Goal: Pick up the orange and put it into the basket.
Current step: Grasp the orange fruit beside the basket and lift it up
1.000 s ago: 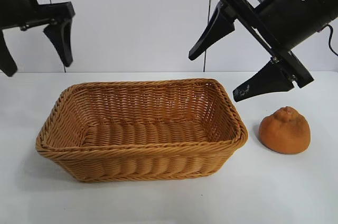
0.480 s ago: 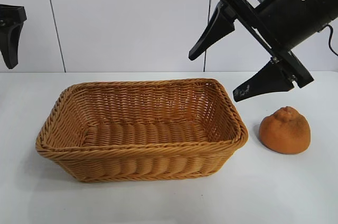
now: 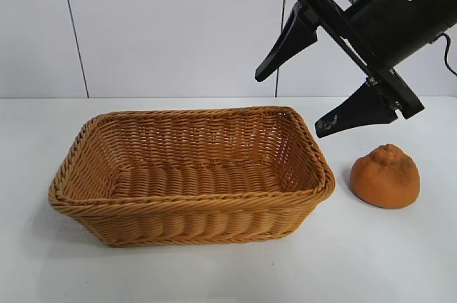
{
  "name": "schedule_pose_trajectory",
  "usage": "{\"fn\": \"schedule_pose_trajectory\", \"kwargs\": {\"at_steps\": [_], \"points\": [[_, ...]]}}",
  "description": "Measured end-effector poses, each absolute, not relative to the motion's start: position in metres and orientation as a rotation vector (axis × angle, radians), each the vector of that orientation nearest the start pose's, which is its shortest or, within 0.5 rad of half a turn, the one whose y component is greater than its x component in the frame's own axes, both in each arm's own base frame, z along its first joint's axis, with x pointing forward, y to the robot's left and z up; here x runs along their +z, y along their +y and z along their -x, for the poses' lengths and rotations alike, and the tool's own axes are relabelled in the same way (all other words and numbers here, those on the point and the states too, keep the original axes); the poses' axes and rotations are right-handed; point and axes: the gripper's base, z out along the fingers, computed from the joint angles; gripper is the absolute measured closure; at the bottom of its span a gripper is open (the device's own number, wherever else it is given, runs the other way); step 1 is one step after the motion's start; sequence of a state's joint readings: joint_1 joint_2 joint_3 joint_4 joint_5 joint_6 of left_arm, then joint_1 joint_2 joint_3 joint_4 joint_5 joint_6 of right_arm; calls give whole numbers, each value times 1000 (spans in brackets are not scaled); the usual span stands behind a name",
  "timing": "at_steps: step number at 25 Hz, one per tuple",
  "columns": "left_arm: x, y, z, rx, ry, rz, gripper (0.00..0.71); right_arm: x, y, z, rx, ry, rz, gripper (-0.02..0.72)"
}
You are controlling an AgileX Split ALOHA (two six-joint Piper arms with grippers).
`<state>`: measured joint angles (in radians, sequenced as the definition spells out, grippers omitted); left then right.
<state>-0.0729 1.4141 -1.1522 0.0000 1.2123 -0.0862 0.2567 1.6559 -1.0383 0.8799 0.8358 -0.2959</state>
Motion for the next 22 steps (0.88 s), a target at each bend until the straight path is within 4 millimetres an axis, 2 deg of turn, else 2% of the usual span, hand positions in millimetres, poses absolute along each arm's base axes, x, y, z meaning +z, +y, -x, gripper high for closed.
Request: {"fn": "schedule_pose_trajectory", "kwargs": {"at_steps": [6, 12, 17, 22], "points": [[297, -13, -179, -28, 2901, 16, 43, 225, 132, -297, 1011, 2765, 10, 93], [284, -8, -105, -40, 2778, 14, 43, 225, 132, -297, 1011, 2765, 9, 93], [275, -4, -60, -59, 2567, 13, 43, 225, 132, -297, 1011, 2765, 9, 93], [278, -2, -29, -76, 2365, 12, 43, 225, 132, -296, 1013, 2769, 11, 93]]}}
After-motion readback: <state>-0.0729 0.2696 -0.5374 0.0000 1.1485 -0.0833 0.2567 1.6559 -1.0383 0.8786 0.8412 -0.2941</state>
